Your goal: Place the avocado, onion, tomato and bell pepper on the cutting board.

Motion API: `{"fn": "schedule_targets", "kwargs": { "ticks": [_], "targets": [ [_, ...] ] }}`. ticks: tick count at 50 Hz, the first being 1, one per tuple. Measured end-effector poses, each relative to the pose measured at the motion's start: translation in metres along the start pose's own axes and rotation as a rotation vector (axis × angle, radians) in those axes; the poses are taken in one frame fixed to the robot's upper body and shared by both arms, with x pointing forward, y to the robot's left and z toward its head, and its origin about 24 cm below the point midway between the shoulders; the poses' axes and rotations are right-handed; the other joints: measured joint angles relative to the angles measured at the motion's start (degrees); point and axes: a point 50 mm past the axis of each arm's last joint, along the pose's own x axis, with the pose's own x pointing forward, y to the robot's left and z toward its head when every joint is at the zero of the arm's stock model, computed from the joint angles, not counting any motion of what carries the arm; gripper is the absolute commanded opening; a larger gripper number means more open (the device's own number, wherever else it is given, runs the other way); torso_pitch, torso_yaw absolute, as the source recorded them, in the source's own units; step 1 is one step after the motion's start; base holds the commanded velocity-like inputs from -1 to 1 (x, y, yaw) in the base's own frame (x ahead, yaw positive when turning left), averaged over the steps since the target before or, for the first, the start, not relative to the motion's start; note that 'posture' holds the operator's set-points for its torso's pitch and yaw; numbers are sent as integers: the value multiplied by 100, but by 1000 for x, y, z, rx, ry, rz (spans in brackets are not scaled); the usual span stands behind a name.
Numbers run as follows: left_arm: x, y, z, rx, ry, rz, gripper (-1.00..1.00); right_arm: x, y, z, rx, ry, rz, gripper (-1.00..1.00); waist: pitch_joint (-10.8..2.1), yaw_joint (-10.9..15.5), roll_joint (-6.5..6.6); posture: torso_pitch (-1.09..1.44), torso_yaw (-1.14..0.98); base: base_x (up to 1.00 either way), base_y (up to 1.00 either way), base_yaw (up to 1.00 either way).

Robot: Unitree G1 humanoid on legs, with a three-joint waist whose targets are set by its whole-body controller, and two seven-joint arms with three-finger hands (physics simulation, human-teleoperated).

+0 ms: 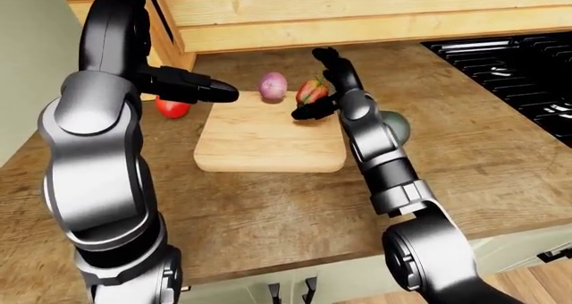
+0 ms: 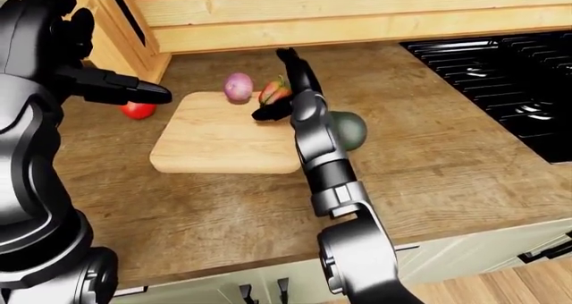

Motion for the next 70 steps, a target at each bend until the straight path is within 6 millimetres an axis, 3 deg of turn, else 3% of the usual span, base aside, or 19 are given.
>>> {"fn": "schedule_targets", "kwargs": {
  "ticks": [1,12,26,35,46,60,70],
  "targets": [
    [0,0,0,0,-1,0,100,0,0,0,0,1,1,100,2,0,0,0,0,0,0,0],
    [-2,2,1,0,-5,5,100,-2,-4,2,16,-9,-7,100,13,2,9,0,0,0,0,0],
    [0,-1,-4,-2,3,2,100,-16,-35,25,18,-88,-90,100,-20,23,26,0,0,0,0,0],
    [0,0,-5,-6,3,12,100,-42,-71,38,-31,-157,-157,100,-9,36,24,0,0,0,0,0],
    [3,0,-6,-13,11,11,100,-67,-108,21,-43,-92,-230,100,-8,32,7,0,0,0,0,0],
    [3,1,-8,-28,16,15,100,-99,-101,-8,-40,-37,-198,100,-45,12,34,0,0,0,0,0],
    [1,2,-8,-34,10,21,100,-104,-101,-27,-16,14,-215,100,-74,-13,61,0,0,0,0,0]
  ]
}}
